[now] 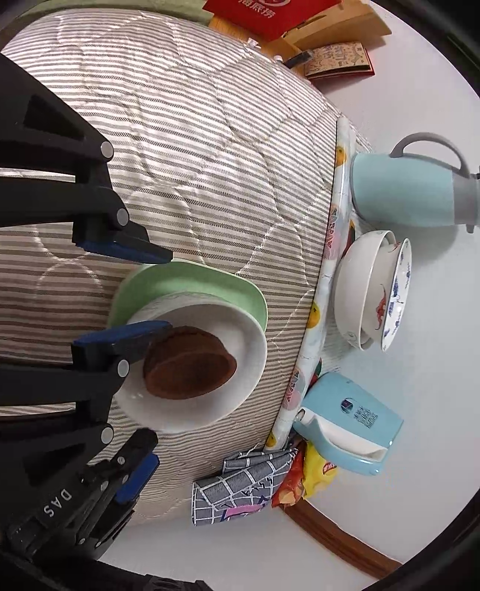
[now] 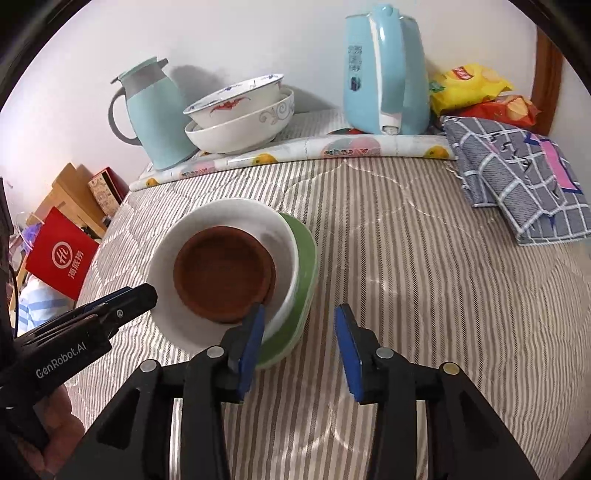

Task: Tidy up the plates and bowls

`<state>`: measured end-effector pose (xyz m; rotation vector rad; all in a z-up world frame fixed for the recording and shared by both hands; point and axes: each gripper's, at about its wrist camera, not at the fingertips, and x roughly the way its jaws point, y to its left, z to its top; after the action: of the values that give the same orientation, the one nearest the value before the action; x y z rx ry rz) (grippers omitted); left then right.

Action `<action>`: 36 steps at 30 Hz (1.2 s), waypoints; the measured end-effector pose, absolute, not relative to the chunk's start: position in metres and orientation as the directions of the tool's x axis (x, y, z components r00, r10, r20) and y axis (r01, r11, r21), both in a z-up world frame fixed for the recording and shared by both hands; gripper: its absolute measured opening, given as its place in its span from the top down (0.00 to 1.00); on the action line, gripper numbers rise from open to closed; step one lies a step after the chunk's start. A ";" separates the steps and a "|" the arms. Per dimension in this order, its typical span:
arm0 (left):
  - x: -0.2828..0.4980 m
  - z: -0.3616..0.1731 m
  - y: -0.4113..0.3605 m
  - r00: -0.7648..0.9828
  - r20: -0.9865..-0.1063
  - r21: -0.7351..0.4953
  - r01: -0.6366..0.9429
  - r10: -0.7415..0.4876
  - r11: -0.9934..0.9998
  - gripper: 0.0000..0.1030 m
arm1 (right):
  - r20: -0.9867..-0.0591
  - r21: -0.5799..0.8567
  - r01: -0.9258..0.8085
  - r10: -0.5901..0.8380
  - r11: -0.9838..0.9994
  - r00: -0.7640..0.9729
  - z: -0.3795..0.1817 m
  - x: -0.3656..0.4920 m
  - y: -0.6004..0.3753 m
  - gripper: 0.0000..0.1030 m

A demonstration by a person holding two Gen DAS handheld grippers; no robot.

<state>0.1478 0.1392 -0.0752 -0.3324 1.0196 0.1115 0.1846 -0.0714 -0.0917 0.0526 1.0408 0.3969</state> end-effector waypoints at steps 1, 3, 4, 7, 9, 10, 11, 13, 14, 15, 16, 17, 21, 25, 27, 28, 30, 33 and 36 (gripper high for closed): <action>0.144 -0.073 0.138 0.527 -0.847 -0.220 -0.243 -0.061 0.945 0.71 | -0.825 0.225 -0.293 0.341 0.929 0.451 -0.087 0.179 -0.075 0.61; 0.137 -0.067 0.137 0.537 -0.841 -0.222 -0.240 -0.061 0.945 0.70 | -0.822 0.209 -0.287 0.327 0.935 0.467 -0.081 0.171 -0.078 0.58; 0.132 -0.064 0.136 0.544 -0.837 -0.226 -0.238 -0.064 0.945 0.69 | -0.816 0.192 -0.283 0.313 0.940 0.486 -0.075 0.164 -0.081 0.55; 0.121 -0.054 0.129 0.564 -0.822 -0.231 -0.217 -0.071 0.948 0.61 | -0.796 0.138 -0.248 0.256 0.959 0.549 -0.061 0.146 -0.091 0.44; 0.111 -0.046 0.123 0.581 -0.810 -0.235 -0.205 -0.076 0.950 0.58 | -0.783 0.131 -0.237 0.247 0.963 0.570 -0.053 0.135 -0.098 0.38; 0.106 -0.042 0.119 0.589 -0.804 -0.238 -0.198 -0.079 0.951 0.56 | -0.776 0.138 -0.232 0.251 0.963 0.579 -0.048 0.128 -0.103 0.35; 0.103 -0.038 0.116 0.595 -0.799 -0.240 -0.190 -0.083 0.952 0.54 | -0.772 0.141 -0.225 0.250 0.964 0.585 -0.045 0.124 -0.107 0.33; 0.094 -0.030 0.107 0.610 -0.787 -0.241 -0.166 -0.092 0.956 0.49 | -0.762 0.128 -0.203 0.227 0.971 0.607 -0.036 0.114 -0.116 0.29; 0.089 -0.026 0.102 0.621 -0.779 -0.240 -0.162 -0.090 0.957 0.48 | -0.754 0.115 -0.192 0.211 0.975 0.622 -0.032 0.110 -0.120 0.28; 0.085 -0.023 0.099 0.628 -0.773 -0.239 -0.163 -0.086 0.957 0.47 | -0.746 0.091 -0.177 0.185 0.980 0.640 -0.027 0.104 -0.126 0.27; 0.079 -0.018 0.095 0.638 -0.765 -0.239 -0.157 -0.086 0.958 0.46 | -0.744 0.073 -0.167 0.166 0.983 0.648 -0.024 0.100 -0.130 0.25; 0.075 -0.015 0.091 0.644 -0.759 -0.238 -0.144 -0.091 0.961 0.44 | -0.744 0.062 -0.164 0.155 0.984 0.650 -0.021 0.097 -0.134 0.24; 0.060 -0.004 0.074 0.665 -0.741 -0.219 -0.112 -0.091 0.969 0.38 | -0.738 0.068 -0.148 0.150 0.987 0.658 -0.011 0.079 -0.150 0.24; 0.048 0.005 0.061 0.686 -0.723 -0.199 -0.093 -0.082 0.976 0.26 | -0.715 0.083 -0.126 0.147 0.989 0.683 -0.003 0.058 -0.163 0.10; 0.042 0.007 0.055 0.686 -0.723 -0.189 -0.093 -0.075 0.978 0.25 | -0.704 0.093 -0.121 0.152 0.988 0.694 0.000 0.050 -0.167 0.05; 0.039 0.008 0.052 0.685 -0.725 -0.183 -0.091 -0.072 0.979 0.21 | -0.705 0.088 -0.121 0.148 0.989 0.694 0.000 0.047 -0.168 0.04; 0.035 0.009 0.046 0.686 -0.725 -0.167 -0.088 -0.062 0.982 0.15 | -0.711 0.067 -0.117 0.130 0.991 0.692 0.001 0.043 -0.168 0.04; 0.028 0.010 0.041 0.690 -0.722 -0.157 -0.088 -0.054 0.984 0.15 | -0.711 0.049 -0.100 0.105 0.994 0.695 0.002 0.035 -0.171 0.04; 0.024 0.010 0.040 0.687 -0.723 -0.169 -0.086 -0.064 0.982 0.15 | -0.713 0.067 -0.094 0.113 0.993 0.692 0.003 0.029 -0.176 0.04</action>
<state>0.0243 0.0403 0.0098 -0.1959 0.8142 0.0125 0.0287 -0.1761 0.0026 0.0255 0.7989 0.1157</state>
